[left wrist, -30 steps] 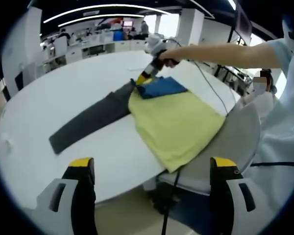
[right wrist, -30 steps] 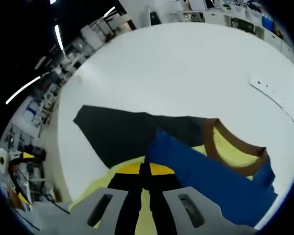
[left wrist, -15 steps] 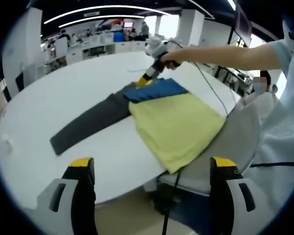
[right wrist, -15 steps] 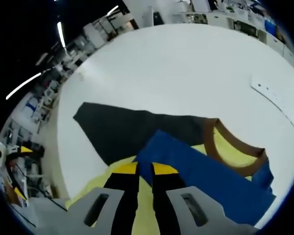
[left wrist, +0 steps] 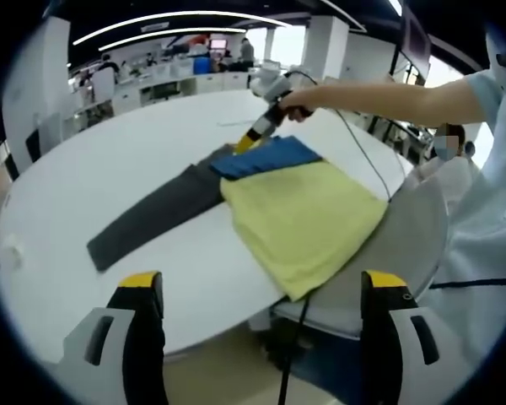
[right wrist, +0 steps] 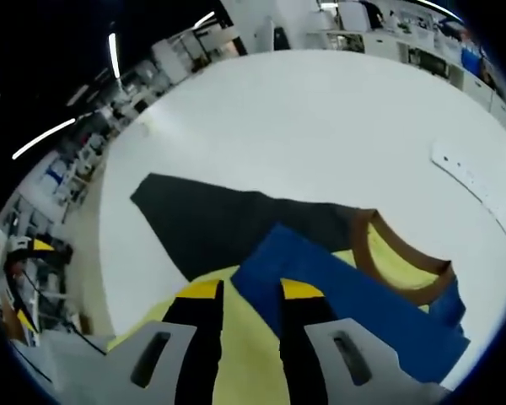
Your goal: Fold the garment on the visible template until the final outline fits inside the template.
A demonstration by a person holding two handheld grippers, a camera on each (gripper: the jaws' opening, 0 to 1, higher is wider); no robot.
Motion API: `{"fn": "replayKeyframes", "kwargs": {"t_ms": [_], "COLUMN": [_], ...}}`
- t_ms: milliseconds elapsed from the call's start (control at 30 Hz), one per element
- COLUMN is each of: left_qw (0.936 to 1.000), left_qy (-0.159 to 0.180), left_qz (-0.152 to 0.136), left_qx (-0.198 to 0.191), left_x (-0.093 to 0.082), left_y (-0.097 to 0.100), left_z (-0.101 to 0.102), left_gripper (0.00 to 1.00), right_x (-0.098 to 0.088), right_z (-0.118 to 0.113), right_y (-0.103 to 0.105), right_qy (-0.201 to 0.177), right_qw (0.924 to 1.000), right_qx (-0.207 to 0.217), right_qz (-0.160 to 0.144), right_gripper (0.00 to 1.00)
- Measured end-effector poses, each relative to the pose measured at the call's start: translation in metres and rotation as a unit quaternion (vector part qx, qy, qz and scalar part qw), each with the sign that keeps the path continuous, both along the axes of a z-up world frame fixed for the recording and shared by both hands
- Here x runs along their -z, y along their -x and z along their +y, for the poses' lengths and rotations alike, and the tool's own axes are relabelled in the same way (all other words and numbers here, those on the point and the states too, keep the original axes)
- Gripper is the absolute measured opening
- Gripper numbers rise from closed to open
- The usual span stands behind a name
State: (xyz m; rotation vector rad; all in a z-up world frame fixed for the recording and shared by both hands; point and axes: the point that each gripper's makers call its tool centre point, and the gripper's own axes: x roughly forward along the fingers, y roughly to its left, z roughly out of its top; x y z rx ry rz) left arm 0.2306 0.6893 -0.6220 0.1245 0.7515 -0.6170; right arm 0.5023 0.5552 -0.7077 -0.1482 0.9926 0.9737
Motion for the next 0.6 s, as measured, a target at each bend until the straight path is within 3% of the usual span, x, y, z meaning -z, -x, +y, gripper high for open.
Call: {"fn": "replayKeyframes", "kwargs": {"t_ms": [333,433,533,600], "left_qw": [1.0,1.0,1.0,1.0], "left_qy": [-0.002,-0.003,-0.002,-0.004], "left_qz": [0.002,0.0,-0.002,-0.001], "left_qx": [0.001,0.002,0.003,0.008], "left_x": [0.001,0.001,0.0,0.0], "left_y": [0.002,0.001,0.001,0.001], "left_z": [-0.001,-0.002,-0.005,-0.006], "left_gripper": [0.94,0.94,0.94,0.94], "right_x": [-0.002,-0.002,0.001,0.003], "right_z": [-0.007,-0.01,-0.01,-0.014], "right_y": [0.005,0.007,0.015,0.014], "right_qy": [-0.001,-0.008,-0.022,-0.018], "right_qw": [0.9996,0.9995,0.9997,0.9996], "right_qx": [-0.01,-0.013,-0.009,-0.007], "right_qz": [-0.026,-0.027,-0.006,-0.02], "right_gripper": [0.43,0.47,0.54,0.55]}}
